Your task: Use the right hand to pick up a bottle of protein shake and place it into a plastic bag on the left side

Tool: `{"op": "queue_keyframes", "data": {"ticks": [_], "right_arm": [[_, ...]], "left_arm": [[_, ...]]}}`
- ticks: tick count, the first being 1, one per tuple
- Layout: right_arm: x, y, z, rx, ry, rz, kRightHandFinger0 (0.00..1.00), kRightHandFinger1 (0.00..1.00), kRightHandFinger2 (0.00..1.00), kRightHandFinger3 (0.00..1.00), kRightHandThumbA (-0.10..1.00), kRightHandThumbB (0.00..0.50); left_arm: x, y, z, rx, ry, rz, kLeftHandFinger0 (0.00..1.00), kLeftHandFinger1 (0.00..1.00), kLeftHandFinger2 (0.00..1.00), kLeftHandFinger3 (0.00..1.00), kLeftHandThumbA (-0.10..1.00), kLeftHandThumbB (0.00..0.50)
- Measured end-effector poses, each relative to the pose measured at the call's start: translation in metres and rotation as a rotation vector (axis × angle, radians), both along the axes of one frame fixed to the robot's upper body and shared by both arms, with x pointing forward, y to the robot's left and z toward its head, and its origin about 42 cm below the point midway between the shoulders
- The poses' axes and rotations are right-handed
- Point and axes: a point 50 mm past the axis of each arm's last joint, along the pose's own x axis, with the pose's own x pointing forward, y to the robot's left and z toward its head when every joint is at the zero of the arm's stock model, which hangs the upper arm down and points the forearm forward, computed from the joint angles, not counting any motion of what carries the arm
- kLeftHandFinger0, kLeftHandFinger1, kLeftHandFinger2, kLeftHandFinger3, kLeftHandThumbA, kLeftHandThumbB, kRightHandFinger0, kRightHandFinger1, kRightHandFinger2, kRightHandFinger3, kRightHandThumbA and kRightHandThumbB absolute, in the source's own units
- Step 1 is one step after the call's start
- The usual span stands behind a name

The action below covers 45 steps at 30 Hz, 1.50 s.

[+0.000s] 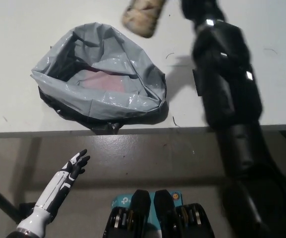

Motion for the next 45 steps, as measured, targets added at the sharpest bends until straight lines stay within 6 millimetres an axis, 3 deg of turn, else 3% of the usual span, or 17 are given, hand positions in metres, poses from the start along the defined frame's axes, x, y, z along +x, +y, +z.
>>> {"op": "queue_keyframes", "data": {"ticks": [4, 7, 10, 12, 18, 19, 20, 21, 22, 24, 25, 30, 32, 35, 42, 44, 45], "right_arm": [[0.003, 0.030, -0.003, -0.152, 0.011, -0.014, 0.00, 0.24, 0.57, 0.53, 0.18, 0.250], [0.011, 0.055, -0.017, -0.313, 0.052, -0.055, 0.00, 0.29, 0.65, 0.63, 0.15, 0.233], [0.014, 0.073, -0.027, -0.417, 0.064, -0.089, 0.00, 0.30, 0.68, 0.67, 0.05, 0.220], [0.014, 0.084, -0.036, -0.513, 0.044, -0.112, 0.00, 0.30, 0.69, 0.70, 0.02, 0.249], [0.010, 0.092, -0.079, -0.798, -0.024, -0.158, 0.07, 0.43, 0.78, 0.79, 0.15, 0.282], [0.010, 0.092, -0.084, -0.834, -0.037, -0.166, 0.23, 0.57, 0.84, 0.81, 0.28, 0.283], [0.010, 0.091, -0.089, -0.879, -0.054, -0.175, 0.53, 0.80, 0.96, 0.96, 0.31, 0.326], [0.009, 0.091, -0.096, -0.946, -0.079, -0.181, 0.84, 1.00, 1.00, 1.00, 0.37, 0.336], [0.009, 0.090, -0.098, -0.974, -0.090, -0.182, 1.00, 1.00, 1.00, 1.00, 0.48, 0.385], [0.010, 0.088, -0.103, -1.069, -0.131, -0.172, 1.00, 1.00, 1.00, 1.00, 0.48, 0.458], [0.011, 0.087, -0.104, -1.127, -0.158, -0.160, 1.00, 1.00, 1.00, 1.00, 0.49, 0.468], [0.013, 0.083, -0.104, -1.345, -0.290, -0.134, 1.00, 1.00, 1.00, 1.00, 0.67, 0.428], [0.013, 0.082, -0.106, -1.421, -0.347, -0.134, 1.00, 1.00, 1.00, 1.00, 0.81, 0.415], [0.012, 0.082, -0.109, -1.484, -0.395, -0.128, 1.00, 1.00, 1.00, 1.00, 0.96, 0.429], [0.012, 0.080, -0.106, -1.527, -0.465, -0.125, 1.00, 1.00, 1.00, 1.00, 0.91, 0.467], [0.012, 0.080, -0.098, -1.479, -0.482, -0.127, 1.00, 1.00, 1.00, 1.00, 1.00, 0.463], [0.012, 0.080, -0.098, -1.479, -0.482, -0.127, 1.00, 1.00, 1.00, 1.00, 1.00, 0.496]], "left_arm": [[0.000, 0.000, 0.000, 0.001, 0.001, -0.005, 1.00, 1.00, 1.00, 1.00, 1.00, 0.343], [0.000, -0.001, 0.000, 0.002, -0.002, -0.010, 1.00, 1.00, 1.00, 1.00, 1.00, 0.344], [0.000, -0.003, 0.002, 0.003, -0.011, -0.021, 1.00, 1.00, 1.00, 1.00, 1.00, 0.351], [-0.001, -0.006, 0.005, 0.004, -0.021, -0.030, 1.00, 1.00, 1.00, 1.00, 1.00, 0.377], [-0.001, -0.010, 0.007, 0.005, -0.027, -0.048, 1.00, 1.00, 1.00, 1.00, 1.00, 0.392], [-0.002, -0.011, 0.007, 0.005, -0.027, -0.050, 1.00, 1.00, 1.00, 1.00, 1.00, 0.386], [-0.002, -0.012, 0.007, 0.006, -0.027, -0.053, 1.00, 1.00, 1.00, 1.00, 1.00, 0.388], [-0.002, -0.013, 0.007, 0.007, -0.027, -0.058, 1.00, 1.00, 1.00, 1.00, 1.00, 0.399], [-0.001, -0.013, 0.007, 0.008, -0.027, -0.061, 1.00, 1.00, 1.00, 1.00, 1.00, 0.395], [-0.001, -0.015, 0.008, 0.013, -0.030, -0.069, 1.00, 1.00, 1.00, 1.00, 1.00, 0.386], [-0.001, -0.015, 0.009, 0.017, -0.034, -0.074, 1.00, 1.00, 1.00, 1.00, 1.00, 0.385], [0.001, -0.014, 0.020, 0.042, -0.066, -0.089, 1.00, 1.00, 1.00, 1.00, 1.00, 0.372], [0.002, -0.014, 0.022, 0.049, -0.070, -0.090, 1.00, 1.00, 1.00, 1.00, 1.00, 0.359], [0.002, -0.015, 0.022, 0.058, -0.070, -0.093, 1.00, 1.00, 1.00, 1.00, 1.00, 0.359], [0.007, -0.016, 0.026, 0.064, -0.074, -0.107, 1.00, 1.00, 1.00, 1.00, 1.00, 0.337], [0.007, -0.016, 0.026, 0.066, -0.075, -0.108, 1.00, 1.00, 1.00, 1.00, 1.00, 0.340], [0.007, -0.016, 0.026, 0.066, -0.075, -0.108, 1.00, 1.00, 1.00, 1.00, 1.00, 0.342]]}}
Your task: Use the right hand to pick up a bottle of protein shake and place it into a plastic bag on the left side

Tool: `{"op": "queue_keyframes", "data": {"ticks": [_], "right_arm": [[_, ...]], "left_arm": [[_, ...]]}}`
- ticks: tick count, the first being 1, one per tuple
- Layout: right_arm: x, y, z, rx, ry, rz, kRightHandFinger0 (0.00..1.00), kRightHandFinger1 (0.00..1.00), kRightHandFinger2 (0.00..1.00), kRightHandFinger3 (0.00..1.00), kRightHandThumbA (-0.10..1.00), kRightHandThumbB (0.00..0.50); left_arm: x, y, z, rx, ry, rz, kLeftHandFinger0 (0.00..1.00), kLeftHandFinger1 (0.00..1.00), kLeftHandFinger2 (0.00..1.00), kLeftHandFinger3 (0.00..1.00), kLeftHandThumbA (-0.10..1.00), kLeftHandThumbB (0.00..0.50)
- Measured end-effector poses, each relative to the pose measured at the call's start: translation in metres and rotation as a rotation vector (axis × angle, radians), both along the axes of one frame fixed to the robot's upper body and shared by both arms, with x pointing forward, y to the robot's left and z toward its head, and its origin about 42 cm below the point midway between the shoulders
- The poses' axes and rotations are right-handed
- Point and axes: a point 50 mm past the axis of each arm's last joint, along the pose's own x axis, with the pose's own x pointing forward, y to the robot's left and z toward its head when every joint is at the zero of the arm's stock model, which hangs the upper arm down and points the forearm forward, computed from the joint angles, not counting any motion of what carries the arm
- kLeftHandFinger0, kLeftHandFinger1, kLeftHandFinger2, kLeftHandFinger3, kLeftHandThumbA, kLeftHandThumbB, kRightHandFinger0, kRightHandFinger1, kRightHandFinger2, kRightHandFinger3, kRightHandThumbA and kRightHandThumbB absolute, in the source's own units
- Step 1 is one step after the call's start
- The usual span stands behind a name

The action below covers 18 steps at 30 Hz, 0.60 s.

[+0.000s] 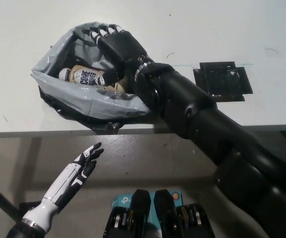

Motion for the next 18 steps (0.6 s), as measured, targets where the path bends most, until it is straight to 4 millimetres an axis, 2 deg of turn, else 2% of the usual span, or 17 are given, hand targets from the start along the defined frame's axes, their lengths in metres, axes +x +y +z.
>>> {"op": "queue_keyframes", "data": {"ticks": [1, 2, 4, 6, 9, 10, 15, 18], "right_arm": [[-0.002, 0.000, 0.012, 0.077, -0.005, 0.028, 1.00, 1.00, 1.00, 1.00, 1.00, 0.498], [-0.002, 0.000, 0.012, 0.077, -0.005, 0.028, 1.00, 1.00, 1.00, 1.00, 1.00, 0.500], [-0.006, -0.001, 0.029, 0.183, -0.016, 0.067, 1.00, 1.00, 1.00, 1.00, 1.00, 0.499], [-0.010, -0.003, 0.038, 0.242, -0.026, 0.093, 1.00, 1.00, 1.00, 1.00, 1.00, 0.443], [-0.018, -0.008, 0.043, 0.318, -0.034, 0.123, 1.00, 1.00, 1.00, 1.00, 1.00, 0.419], [-0.021, -0.011, 0.042, 0.339, -0.033, 0.129, 1.00, 1.00, 1.00, 1.00, 1.00, 0.444], [-0.034, -0.035, 0.029, 0.431, -0.024, 0.131, 1.00, 1.00, 1.00, 1.00, 1.00, 0.376], [-0.046, -0.066, 0.005, 0.490, -0.005, 0.108, 1.00, 1.00, 1.00, 1.00, 1.00, 0.345]], "left_arm": [[0.000, 0.000, 0.000, 0.001, 0.001, 0.000, 1.00, 1.00, 1.00, 1.00, 1.00, 0.342], [0.000, 0.000, 0.000, 0.001, 0.001, 0.000, 1.00, 1.00, 1.00, 1.00, 1.00, 0.344], [0.000, 0.000, -0.001, 0.001, 0.003, 0.001, 1.00, 1.00, 1.00, 1.00, 1.00, 0.352], [0.000, 0.001, -0.003, 0.002, 0.010, 0.003, 1.00, 1.00, 1.00, 1.00, 1.00, 0.332], [0.000, 0.001, -0.005, 0.003, 0.018, 0.006, 1.00, 1.00, 1.00, 1.00, 1.00, 0.338], [0.000, 0.001, -0.005, 0.002, 0.018, 0.006, 1.00, 1.00, 1.00, 1.00, 1.00, 0.344], [0.001, 0.002, -0.007, 0.002, 0.026, 0.009, 1.00, 1.00, 1.00, 1.00, 1.00, 0.347], [0.001, 0.003, -0.012, 0.003, 0.042, 0.015, 1.00, 1.00, 1.00, 1.00, 1.00, 0.327]]}}
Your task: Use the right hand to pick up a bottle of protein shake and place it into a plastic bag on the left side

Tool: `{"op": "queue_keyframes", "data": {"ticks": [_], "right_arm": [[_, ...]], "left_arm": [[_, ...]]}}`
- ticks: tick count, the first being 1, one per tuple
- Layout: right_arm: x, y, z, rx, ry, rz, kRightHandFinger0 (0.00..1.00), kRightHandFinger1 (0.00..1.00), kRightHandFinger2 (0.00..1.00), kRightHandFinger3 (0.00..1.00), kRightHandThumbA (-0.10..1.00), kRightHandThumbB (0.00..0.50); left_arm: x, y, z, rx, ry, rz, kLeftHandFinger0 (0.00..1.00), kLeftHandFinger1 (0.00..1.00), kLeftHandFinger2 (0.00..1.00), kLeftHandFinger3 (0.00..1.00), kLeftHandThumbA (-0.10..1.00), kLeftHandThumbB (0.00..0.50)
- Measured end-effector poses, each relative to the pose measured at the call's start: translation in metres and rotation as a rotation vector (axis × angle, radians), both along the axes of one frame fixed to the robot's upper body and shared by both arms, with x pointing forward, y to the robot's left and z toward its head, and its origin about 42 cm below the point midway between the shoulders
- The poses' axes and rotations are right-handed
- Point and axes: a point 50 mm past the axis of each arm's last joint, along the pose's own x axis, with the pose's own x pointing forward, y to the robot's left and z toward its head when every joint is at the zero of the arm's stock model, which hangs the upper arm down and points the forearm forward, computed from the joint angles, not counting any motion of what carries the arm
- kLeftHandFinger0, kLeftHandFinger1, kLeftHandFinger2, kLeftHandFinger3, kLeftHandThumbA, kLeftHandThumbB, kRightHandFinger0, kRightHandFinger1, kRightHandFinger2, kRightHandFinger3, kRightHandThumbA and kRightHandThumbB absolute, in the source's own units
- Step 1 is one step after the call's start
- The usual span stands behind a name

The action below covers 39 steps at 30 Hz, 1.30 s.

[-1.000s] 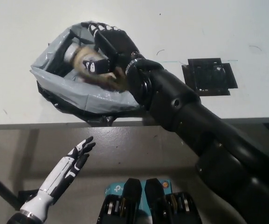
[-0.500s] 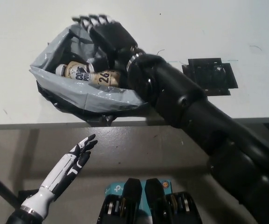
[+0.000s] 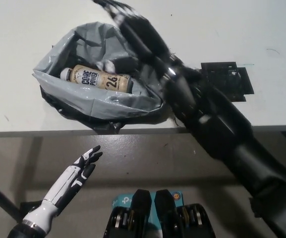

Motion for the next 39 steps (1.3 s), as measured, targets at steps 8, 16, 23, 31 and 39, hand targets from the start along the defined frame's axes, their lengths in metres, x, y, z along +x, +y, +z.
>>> {"op": "queue_keyframes", "data": {"ticks": [8, 16, 23, 31, 39], "right_arm": [[-0.056, -0.076, -0.080, 0.109, 0.104, -0.083, 1.00, 1.00, 1.00, 1.00, 1.00, 0.320], [-0.132, -0.115, -0.126, 0.206, 0.167, -0.129, 1.00, 1.00, 1.00, 1.00, 1.00, 0.347], [-0.193, -0.130, -0.121, 0.325, 0.118, -0.125, 1.00, 1.00, 1.00, 1.00, 0.95, 0.318], [-0.208, -0.167, -0.169, 0.452, 0.189, -0.264, 1.00, 1.00, 1.00, 1.00, 0.88, 0.272], [-0.206, -0.186, -0.212, 0.463, 0.301, -0.329, 1.00, 1.00, 1.00, 1.00, 0.89, 0.297]], "left_arm": [[0.001, 0.002, -0.007, 0.000, 0.025, 0.008, 1.00, 1.00, 1.00, 1.00, 1.00, 0.330], [0.001, 0.003, -0.013, 0.000, 0.048, 0.015, 1.00, 1.00, 1.00, 1.00, 1.00, 0.330], [0.003, 0.004, -0.014, -0.001, 0.053, 0.020, 1.00, 1.00, 1.00, 1.00, 1.00, 0.327], [0.001, 0.005, -0.015, -0.010, 0.050, 0.029, 1.00, 1.00, 1.00, 1.00, 1.00, 0.328], [-0.006, 0.004, -0.021, -0.031, 0.054, 0.038, 1.00, 1.00, 1.00, 1.00, 1.00, 0.331]]}}
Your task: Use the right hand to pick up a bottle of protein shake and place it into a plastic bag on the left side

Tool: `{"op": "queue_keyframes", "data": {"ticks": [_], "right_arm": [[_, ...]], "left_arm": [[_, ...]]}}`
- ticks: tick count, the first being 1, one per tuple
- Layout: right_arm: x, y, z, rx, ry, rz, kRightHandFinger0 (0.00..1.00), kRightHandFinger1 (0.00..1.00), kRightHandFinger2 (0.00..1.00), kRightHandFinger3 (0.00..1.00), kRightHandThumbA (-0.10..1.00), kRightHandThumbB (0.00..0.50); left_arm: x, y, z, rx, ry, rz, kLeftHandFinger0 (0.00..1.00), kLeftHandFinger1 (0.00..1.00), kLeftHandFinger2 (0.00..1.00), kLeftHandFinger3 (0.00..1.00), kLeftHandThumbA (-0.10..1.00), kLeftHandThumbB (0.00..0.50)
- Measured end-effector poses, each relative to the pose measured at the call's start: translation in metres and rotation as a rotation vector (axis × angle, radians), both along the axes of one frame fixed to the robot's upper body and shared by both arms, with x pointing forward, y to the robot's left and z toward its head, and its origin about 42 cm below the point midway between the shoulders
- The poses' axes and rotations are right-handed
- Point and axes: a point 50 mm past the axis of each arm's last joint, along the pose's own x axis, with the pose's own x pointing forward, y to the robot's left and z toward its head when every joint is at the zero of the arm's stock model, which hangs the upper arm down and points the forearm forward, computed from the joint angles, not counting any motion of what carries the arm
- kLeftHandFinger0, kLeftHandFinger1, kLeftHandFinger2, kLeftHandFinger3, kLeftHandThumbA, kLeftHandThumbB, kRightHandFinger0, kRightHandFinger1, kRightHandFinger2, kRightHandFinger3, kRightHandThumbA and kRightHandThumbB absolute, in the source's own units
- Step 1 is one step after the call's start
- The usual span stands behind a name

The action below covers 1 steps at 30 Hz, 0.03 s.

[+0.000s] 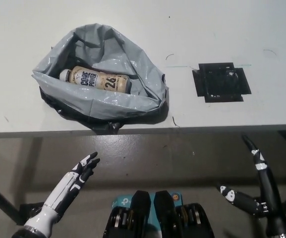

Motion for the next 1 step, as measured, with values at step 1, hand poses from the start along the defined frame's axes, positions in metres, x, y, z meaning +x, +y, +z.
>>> {"op": "queue_keyframes", "data": {"ticks": [1], "right_arm": [[-0.0008, -0.0004, -0.0015, 0.002, 0.003, 0.001, 1.00, 1.00, 1.00, 1.00, 0.89, 0.297]], "left_arm": [[-0.0015, 0.0007, -0.0011, -0.001, 0.002, 0.002, 1.00, 1.00, 1.00, 1.00, 1.00, 0.333]]}}
